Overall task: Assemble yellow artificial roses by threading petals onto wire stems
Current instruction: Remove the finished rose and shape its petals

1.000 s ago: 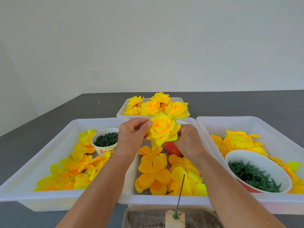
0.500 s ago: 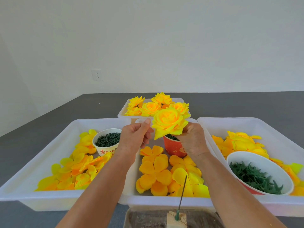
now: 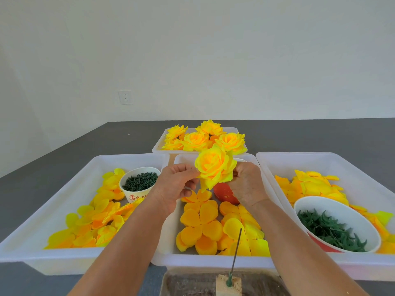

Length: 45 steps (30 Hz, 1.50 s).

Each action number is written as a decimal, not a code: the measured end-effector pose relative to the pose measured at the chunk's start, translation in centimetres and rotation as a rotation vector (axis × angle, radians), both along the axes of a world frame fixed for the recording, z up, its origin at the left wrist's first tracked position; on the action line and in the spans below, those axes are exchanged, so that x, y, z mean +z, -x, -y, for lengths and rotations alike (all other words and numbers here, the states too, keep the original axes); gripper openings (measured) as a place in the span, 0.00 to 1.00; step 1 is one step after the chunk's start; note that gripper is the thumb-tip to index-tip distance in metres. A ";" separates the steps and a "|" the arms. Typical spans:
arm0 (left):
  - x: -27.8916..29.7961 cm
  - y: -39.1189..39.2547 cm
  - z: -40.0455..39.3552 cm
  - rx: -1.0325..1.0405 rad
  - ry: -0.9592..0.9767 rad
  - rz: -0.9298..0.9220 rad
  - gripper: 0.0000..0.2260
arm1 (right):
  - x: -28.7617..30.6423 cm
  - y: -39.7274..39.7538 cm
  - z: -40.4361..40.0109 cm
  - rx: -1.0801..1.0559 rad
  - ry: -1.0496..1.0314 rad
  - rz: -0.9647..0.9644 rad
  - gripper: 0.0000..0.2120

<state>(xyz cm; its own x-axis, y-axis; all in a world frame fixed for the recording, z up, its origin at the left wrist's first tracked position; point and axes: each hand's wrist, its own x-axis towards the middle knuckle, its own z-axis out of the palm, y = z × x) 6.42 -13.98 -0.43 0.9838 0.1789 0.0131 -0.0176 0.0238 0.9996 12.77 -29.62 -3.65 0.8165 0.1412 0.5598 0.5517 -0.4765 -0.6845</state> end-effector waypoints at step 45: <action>-0.6 -0.6 -0.4 -0.028 0.228 -0.072 0.06 | 0.4 0.5 -0.2 0.011 0.053 -0.083 0.06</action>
